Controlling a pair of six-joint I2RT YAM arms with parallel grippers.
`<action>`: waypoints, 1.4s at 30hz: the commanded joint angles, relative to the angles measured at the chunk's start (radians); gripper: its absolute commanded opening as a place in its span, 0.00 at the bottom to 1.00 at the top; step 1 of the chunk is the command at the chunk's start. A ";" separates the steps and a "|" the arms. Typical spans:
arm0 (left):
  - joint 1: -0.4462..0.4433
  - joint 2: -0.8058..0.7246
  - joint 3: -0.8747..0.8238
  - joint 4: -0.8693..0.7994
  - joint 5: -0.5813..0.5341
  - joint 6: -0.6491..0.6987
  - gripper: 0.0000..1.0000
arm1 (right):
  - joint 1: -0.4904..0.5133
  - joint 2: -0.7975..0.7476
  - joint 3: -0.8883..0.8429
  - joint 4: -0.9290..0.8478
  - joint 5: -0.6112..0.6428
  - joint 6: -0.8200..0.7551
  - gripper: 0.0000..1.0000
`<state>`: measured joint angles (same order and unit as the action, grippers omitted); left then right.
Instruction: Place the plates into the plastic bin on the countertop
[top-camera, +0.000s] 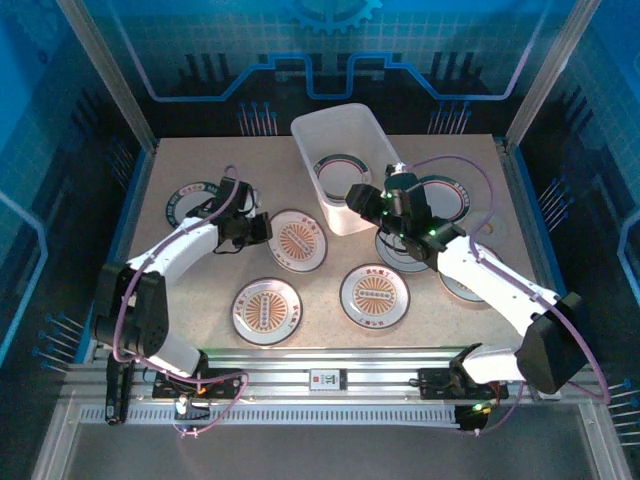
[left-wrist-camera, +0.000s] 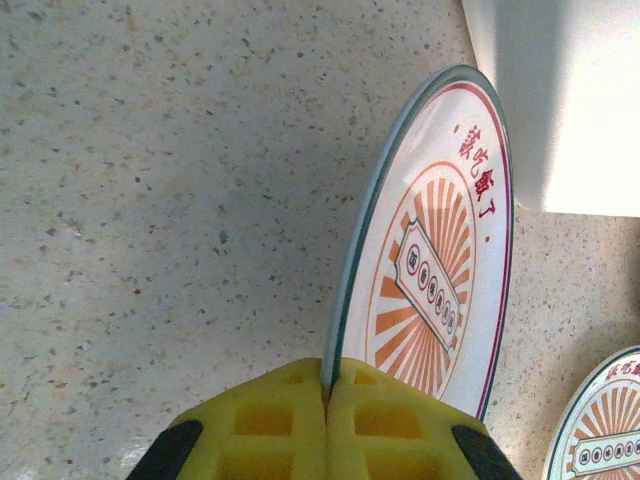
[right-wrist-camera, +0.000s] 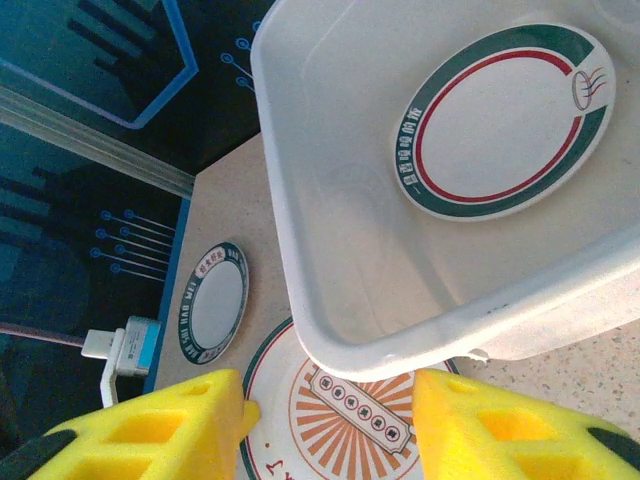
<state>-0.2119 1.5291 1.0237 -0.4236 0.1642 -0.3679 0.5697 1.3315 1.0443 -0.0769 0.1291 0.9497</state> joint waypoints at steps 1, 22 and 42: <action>0.024 -0.059 -0.002 -0.017 0.021 -0.029 0.01 | 0.014 -0.025 -0.005 0.022 -0.013 -0.009 0.49; 0.154 -0.326 0.093 -0.070 0.058 -0.051 0.00 | 0.033 0.043 0.016 0.103 -0.216 -0.040 0.56; 0.139 -0.335 0.109 0.205 0.335 -0.177 0.00 | 0.028 0.214 0.076 0.251 -0.356 0.076 0.51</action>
<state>-0.0643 1.2076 1.1362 -0.3309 0.4137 -0.5056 0.5900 1.5265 1.0889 0.1211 -0.1963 0.9909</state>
